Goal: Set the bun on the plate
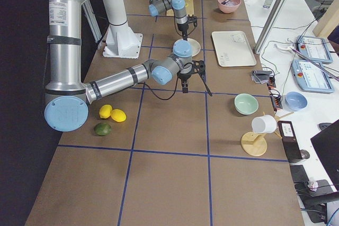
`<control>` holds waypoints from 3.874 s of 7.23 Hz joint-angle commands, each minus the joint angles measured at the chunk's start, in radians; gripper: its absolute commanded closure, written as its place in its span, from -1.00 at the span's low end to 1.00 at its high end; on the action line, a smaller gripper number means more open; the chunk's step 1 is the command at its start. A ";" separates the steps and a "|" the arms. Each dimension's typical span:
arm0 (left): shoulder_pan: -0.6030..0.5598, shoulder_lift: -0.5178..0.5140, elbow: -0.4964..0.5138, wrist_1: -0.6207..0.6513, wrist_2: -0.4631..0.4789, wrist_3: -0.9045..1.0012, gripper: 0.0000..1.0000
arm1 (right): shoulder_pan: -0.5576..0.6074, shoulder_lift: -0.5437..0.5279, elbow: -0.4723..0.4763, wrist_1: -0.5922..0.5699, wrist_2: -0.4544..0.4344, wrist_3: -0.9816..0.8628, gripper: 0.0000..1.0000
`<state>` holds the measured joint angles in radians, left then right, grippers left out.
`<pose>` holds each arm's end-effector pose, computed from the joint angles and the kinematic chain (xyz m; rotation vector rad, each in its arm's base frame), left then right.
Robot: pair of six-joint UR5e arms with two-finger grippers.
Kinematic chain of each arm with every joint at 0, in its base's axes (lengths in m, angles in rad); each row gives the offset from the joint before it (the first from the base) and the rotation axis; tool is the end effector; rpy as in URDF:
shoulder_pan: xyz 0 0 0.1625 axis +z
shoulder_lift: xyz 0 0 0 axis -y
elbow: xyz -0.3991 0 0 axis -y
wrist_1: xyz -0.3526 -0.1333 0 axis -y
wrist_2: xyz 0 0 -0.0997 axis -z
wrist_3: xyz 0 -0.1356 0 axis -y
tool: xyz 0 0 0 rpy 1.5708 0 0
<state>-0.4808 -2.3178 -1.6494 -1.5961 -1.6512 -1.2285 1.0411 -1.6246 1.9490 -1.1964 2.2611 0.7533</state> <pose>0.5442 -0.4219 0.2103 0.2711 0.8099 -0.0958 -0.1901 -0.4175 0.4645 0.1409 -0.9288 -0.0342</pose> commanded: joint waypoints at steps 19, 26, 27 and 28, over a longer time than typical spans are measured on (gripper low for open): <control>-1.058 0.818 -0.029 0.200 -0.687 1.388 -1.00 | 0.384 -0.095 -0.197 -0.310 0.023 -0.815 -1.00; -1.055 0.811 -0.053 0.179 -0.690 1.386 -1.00 | 0.385 -0.081 -0.197 -0.321 0.078 -0.824 -1.00; -1.053 0.807 -0.053 0.180 -0.691 1.386 -1.00 | 0.385 -0.083 -0.196 -0.330 0.078 -0.830 -1.00; -1.053 0.805 -0.052 0.182 -0.685 1.388 -1.00 | 0.384 -0.075 -0.194 -0.341 0.081 -0.832 -1.00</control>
<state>-1.5348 -1.5094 -1.7017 -1.4160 -2.3400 0.1585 1.4263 -1.7043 1.7534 -1.5256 2.3389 -0.0751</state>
